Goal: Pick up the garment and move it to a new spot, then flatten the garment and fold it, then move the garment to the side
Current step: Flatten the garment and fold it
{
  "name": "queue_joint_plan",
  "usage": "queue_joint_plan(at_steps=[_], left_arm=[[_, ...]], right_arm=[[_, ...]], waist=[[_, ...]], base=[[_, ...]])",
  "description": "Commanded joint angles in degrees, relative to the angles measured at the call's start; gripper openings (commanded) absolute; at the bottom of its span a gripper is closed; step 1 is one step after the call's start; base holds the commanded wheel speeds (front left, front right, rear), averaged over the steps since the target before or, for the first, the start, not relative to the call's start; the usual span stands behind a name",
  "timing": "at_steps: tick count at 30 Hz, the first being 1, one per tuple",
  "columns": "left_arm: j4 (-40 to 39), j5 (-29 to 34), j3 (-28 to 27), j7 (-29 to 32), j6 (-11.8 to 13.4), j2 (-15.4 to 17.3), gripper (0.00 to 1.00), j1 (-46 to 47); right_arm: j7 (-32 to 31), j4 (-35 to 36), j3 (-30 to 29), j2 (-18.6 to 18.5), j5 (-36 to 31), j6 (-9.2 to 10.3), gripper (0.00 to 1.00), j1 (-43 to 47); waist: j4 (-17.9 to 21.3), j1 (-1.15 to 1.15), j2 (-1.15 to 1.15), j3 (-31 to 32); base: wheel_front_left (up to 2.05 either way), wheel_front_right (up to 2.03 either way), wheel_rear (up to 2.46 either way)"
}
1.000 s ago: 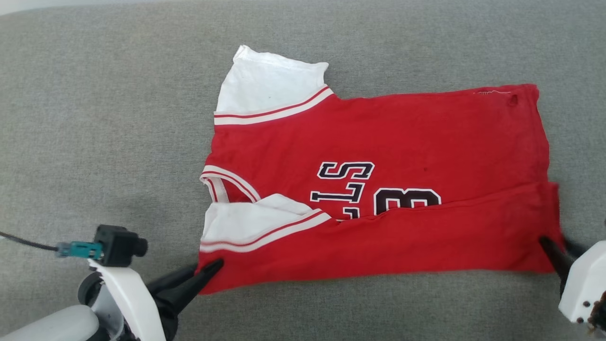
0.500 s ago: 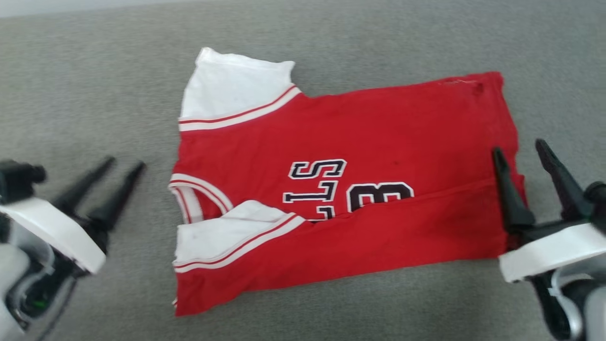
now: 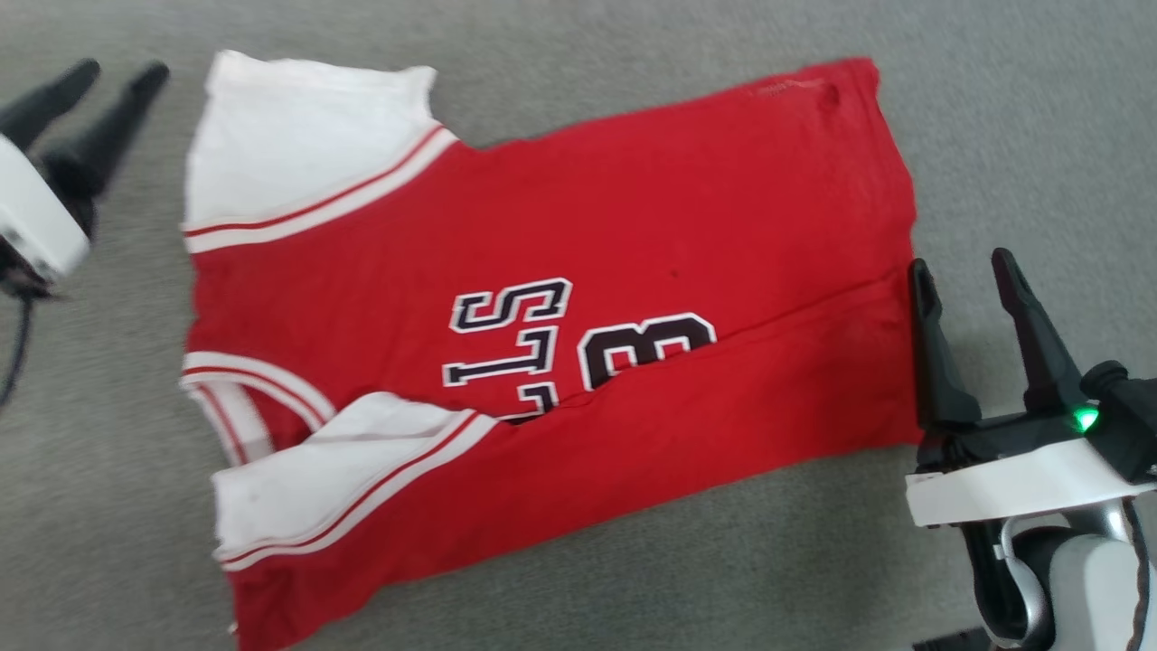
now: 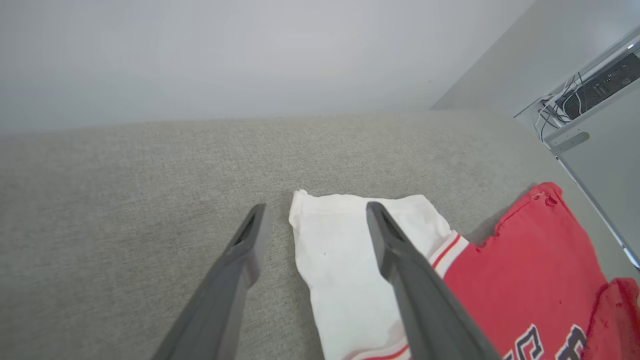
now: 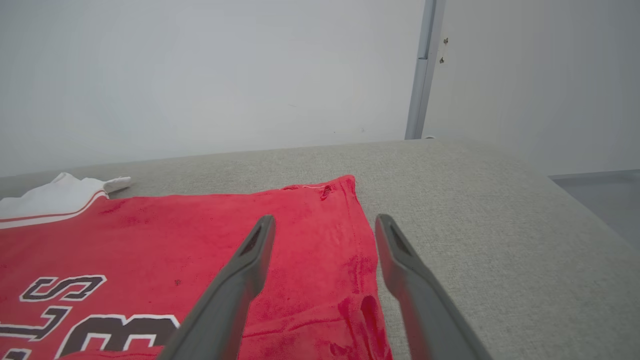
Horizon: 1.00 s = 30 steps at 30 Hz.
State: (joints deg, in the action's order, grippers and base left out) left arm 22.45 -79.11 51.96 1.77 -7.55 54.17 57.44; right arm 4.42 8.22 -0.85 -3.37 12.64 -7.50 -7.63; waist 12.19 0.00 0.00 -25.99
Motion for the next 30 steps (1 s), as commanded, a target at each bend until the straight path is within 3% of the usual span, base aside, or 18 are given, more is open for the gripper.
queue_joint_plan(at_steps=[1, 11, 14, 18, 19, 20, 21, 22, 26, 30], left_arm=[[1.2, -3.0, 0.1, 3.8, 0.1, -0.2, 1.00, 2.4], [5.6, -7.2, 4.0, 25.9, 0.1, 2.5, 1.00, 11.8], [7.9, -5.1, 5.7, 28.2, 0.1, 3.0, 1.00, 12.7], [8.5, -5.0, 7.6, 29.9, 0.1, 1.3, 1.00, 13.0], [7.6, -5.7, 8.0, 30.5, 0.1, 0.8, 0.46, 13.1], [7.6, -5.7, 8.0, 30.5, 0.1, 0.8, 0.46, 13.1], [7.2, -5.7, 8.1, 30.5, 0.1, 0.8, 0.11, 13.2], [6.9, -5.5, 8.2, 30.1, 0.1, 0.8, 0.00, 13.4], [5.8, -5.0, 8.5, 28.6, 0.1, 0.6, 0.00, 14.2], [4.7, -4.7, 9.1, 27.6, 0.1, -0.2, 0.00, 15.4]], right_arm=[[0.8, -0.4, 0.3, 0.4, 0.7, 0.02, 1.00, -0.8], [3.0, -3.8, 3.5, 0.5, 2.7, 0.02, 1.00, -2.1], [3.5, -4.2, 3.9, 0.5, 3.1, 0.02, 1.00, -2.4], [3.4, -4.7, 4.7, 0.5, 2.7, 0.02, 1.00, -2.7], [2.9, -4.6, 5.1, 0.5, 2.2, 0.02, 1.00, -3.7], [2.9, -4.6, 5.1, 0.5, 2.2, 0.02, 1.00, -3.7], [2.4, -4.3, 5.4, 0.5, 1.8, 0.02, 1.00, -4.5], [1.8, -4.1, 5.6, 0.5, 0.9, 0.02, 1.00, -5.5], [-4.8, -5.0, 6.8, -1.3, -0.6, 0.02, 1.00, -11.6], [-18.4, -10.0, 7.3, -4.2, 1.1, 0.02, 1.00, -20.5]], waist=[[2.5, 0.00, 0.00, -2.6], [6.8, 0.00, 0.00, -6.5], [7.4, 0.00, 0.00, -6.8], [7.5, 0.00, 0.00, -7.2], [7.4, 0.00, 0.00, -7.3], [7.4, 0.00, 0.00, -7.3], [7.3, 0.00, 0.00, -7.3], [7.2, 0.00, 0.00, -7.3], [6.6, 0.00, 0.00, -7.4], [5.2, 0.00, 0.00, -7.5]], base=[[0.00, 0.00, 0.00], [0.00, 0.00, 0.00], [0.00, 0.00, 0.00], [0.00, 0.00, 0.00], [0.00, 0.00, 0.00], [0.00, 0.00, 0.00], [0.00, 0.00, 0.00], [0.00, 0.00, 0.00], [0.00, 0.00, 0.00], [0.00, 0.00, 0.00]])
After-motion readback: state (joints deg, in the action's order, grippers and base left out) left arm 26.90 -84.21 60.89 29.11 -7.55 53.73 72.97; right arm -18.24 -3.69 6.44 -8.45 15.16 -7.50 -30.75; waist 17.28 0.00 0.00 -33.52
